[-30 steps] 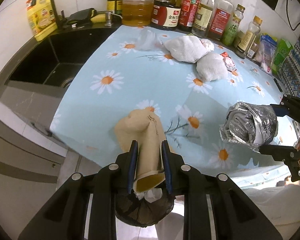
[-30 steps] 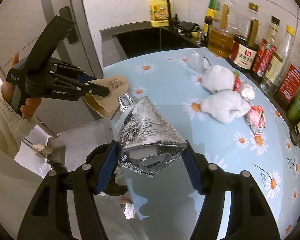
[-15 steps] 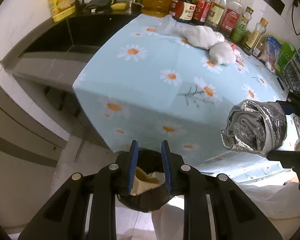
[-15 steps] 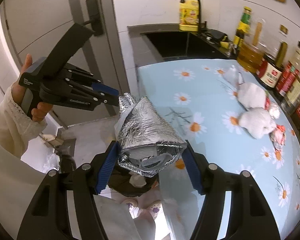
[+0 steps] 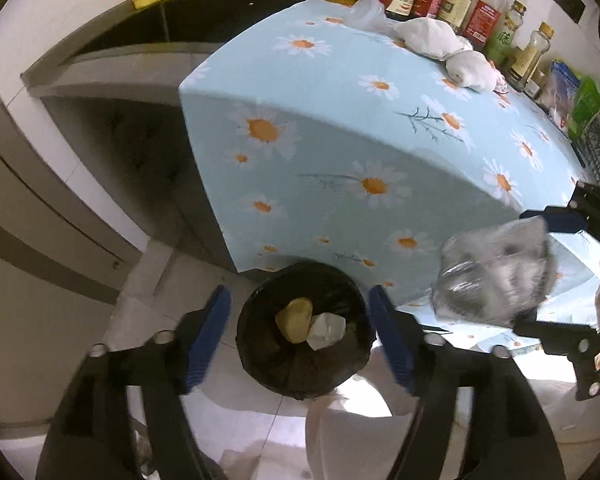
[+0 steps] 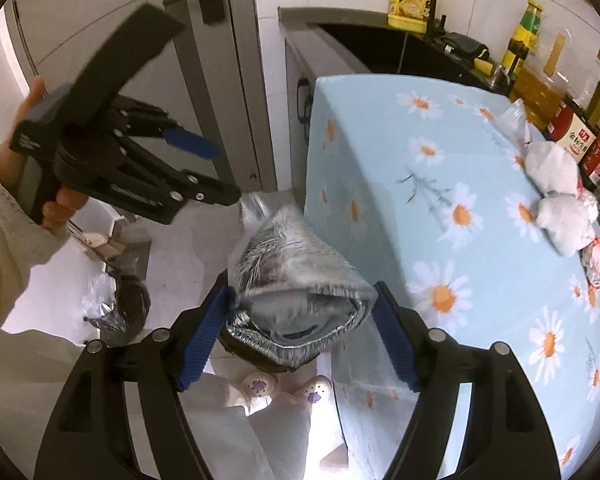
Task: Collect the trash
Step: 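Carry both items over the black bin and open the left tool dropping the paper bag, then open the right tool to drop the foil bundle into the black bin, then move both open tools back over the cloth toward the remaining trash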
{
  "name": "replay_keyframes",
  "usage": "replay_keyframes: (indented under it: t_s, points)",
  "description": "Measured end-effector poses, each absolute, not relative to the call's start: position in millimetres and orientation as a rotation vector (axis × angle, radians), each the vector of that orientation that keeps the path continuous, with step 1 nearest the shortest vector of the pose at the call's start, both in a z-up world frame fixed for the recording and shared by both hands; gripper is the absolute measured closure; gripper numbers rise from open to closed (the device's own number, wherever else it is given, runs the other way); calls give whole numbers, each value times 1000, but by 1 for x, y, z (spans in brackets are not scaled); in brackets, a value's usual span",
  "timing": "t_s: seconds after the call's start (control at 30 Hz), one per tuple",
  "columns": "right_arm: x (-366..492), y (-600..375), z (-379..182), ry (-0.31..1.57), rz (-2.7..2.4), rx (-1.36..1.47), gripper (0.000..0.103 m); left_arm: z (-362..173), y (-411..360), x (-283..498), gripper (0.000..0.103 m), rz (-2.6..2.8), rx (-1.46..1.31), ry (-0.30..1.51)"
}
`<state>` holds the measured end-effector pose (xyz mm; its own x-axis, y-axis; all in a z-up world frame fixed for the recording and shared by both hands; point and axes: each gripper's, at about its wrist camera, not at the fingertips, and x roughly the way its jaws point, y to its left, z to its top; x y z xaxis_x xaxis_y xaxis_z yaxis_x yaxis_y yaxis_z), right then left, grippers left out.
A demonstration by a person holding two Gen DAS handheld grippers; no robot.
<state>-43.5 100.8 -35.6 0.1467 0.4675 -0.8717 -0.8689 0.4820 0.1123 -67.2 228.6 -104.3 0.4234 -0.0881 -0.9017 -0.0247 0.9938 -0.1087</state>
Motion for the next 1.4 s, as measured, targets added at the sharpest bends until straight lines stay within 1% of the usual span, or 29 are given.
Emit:
replay_keyframes:
  t_s: [0.2,0.4,0.47,0.63,0.83,1.07,1.13,1.17,1.2,1.23,1.3,1.33,1.4]
  points:
    - [-50,103,-43,1034,1021,-433,30,-108,232,-84,29,-15,-114,1131]
    - [-51,107,-38,1024,1043,-403,29,-106,234,-96,29,-7,-104,1134]
    - [-49,110,-37,1023,1042,-395,26,-105,236,-100,29,-5,-107,1132]
    - [-49,119,-37,1025,1047,-398,24,-107,240,-104,29,0,-100,1142]
    - [-53,125,-40,1029,1048,-424,23,-109,247,-108,29,0,-123,1132]
    - [-50,116,-35,1011,1002,-413,23,-97,253,-106,29,32,-138,1029]
    - [-47,110,-30,1003,974,-396,20,-93,254,-103,29,15,-156,1001]
    - [-46,106,-27,995,958,-383,17,-90,254,-101,28,9,-160,984]
    - [-44,102,-25,986,946,-369,17,-87,253,-99,22,-3,-168,967]
    - [-42,99,-22,982,938,-357,16,-85,252,-97,19,-8,-171,955]
    - [-37,90,-18,979,920,-318,15,-79,250,-93,18,-25,-182,924]
    - [-32,84,-15,982,900,-291,13,-77,249,-89,15,-33,-186,914]
    - [-25,74,-11,978,878,-249,13,-73,246,-82,12,-40,-181,894]
